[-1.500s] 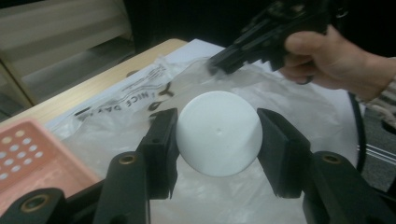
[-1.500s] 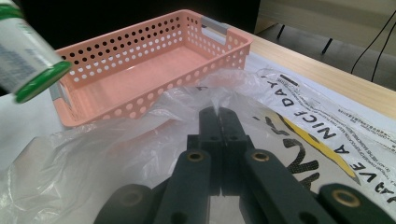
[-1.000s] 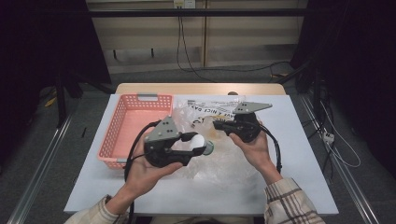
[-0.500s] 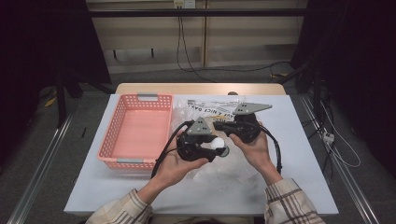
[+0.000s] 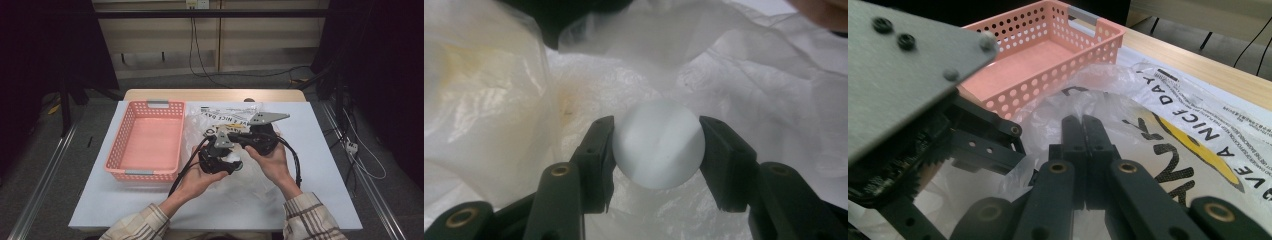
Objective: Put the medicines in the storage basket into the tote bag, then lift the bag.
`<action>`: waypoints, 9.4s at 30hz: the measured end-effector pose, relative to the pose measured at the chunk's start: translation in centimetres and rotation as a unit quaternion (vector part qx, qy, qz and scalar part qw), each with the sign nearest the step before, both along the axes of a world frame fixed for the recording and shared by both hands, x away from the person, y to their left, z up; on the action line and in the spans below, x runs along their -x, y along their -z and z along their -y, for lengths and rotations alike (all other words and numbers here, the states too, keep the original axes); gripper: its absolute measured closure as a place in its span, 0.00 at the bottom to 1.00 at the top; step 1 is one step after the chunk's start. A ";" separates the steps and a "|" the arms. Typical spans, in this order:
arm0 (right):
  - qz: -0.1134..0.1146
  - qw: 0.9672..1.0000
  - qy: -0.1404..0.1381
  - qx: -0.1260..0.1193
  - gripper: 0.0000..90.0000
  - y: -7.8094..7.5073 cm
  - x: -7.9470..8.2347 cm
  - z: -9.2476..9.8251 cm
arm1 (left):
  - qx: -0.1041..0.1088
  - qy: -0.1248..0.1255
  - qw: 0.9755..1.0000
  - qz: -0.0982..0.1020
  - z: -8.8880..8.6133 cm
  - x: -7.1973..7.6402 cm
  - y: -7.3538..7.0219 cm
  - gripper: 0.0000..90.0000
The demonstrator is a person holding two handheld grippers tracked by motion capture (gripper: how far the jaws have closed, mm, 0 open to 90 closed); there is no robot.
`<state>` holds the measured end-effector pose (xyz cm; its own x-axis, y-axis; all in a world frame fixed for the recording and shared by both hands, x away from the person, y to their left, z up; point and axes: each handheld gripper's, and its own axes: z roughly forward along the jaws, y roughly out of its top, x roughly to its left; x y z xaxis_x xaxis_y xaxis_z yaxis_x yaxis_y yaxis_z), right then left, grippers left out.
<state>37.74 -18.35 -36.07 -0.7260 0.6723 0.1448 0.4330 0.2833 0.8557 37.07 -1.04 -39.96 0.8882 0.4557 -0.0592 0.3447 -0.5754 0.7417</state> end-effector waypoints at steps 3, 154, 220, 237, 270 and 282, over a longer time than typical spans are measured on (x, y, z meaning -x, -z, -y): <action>-0.001 1.000 0.001 0.002 1.00 0.2 0.0 0.1 | -0.001 -0.012 1.000 -0.007 0.2 -0.4 0.9 0.57; -0.071 0.991 0.068 0.093 0.29 7.0 15.5 7.1 | 0.017 -0.007 0.999 0.048 -14.9 10.6 1.9 0.40; 0.001 0.996 0.076 -0.043 1.00 -0.7 6.7 8.9 | 0.149 -0.029 0.988 0.041 -14.5 3.0 -6.1 1.00; 0.071 0.988 0.081 -0.108 1.00 -5.3 3.6 8.6 | 0.193 -0.055 0.977 0.067 -14.2 1.0 -10.4 1.00; 0.179 0.966 0.144 -0.119 1.00 -19.7 -0.1 12.2 | 0.226 -0.113 0.954 0.163 -14.9 -2.7 -21.6 1.00; 0.173 0.965 0.166 -0.102 1.00 -21.9 -4.0 11.9 | 0.228 -0.141 0.951 0.156 -14.7 -4.9 -23.7 1.00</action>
<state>41.78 -30.26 -14.21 -0.5035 0.8597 0.0862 0.1494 -0.0117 0.9887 41.96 13.67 -16.27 0.7408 0.6690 -0.0614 0.1594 -0.0863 0.9834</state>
